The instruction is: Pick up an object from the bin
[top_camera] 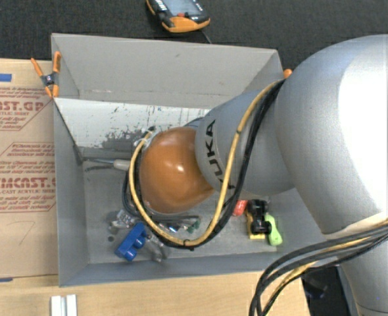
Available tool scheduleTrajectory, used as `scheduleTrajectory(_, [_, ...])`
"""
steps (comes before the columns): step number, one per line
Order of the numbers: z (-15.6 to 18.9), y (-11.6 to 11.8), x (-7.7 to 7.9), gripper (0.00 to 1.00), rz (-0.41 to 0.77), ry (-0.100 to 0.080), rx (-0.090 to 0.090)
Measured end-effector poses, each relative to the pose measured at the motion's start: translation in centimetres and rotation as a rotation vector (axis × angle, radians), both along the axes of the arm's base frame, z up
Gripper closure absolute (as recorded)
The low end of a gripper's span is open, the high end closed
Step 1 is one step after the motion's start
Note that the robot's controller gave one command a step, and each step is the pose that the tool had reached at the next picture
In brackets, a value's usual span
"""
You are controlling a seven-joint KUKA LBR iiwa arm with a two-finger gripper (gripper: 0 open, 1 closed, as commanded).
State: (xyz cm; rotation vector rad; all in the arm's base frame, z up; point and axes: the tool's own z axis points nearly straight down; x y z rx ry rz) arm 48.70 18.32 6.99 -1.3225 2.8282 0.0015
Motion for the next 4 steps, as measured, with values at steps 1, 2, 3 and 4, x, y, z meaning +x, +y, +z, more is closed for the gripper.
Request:
scheduleTrajectory(1, [0.0, -0.8, 0.8, 1.00, -0.142, 0.017, -0.003])
scheduleTrajectory(2, [0.0, -0.9, 0.8, 1.00, -0.142, 0.018, -0.003])
scheduleTrajectory(3, [3.6, -0.9, 0.6, 1.00, -0.142, 0.025, -0.006])
scheduleTrajectory(4, [7.3, -0.8, 0.8, 1.00, -0.142, 0.018, -0.003])
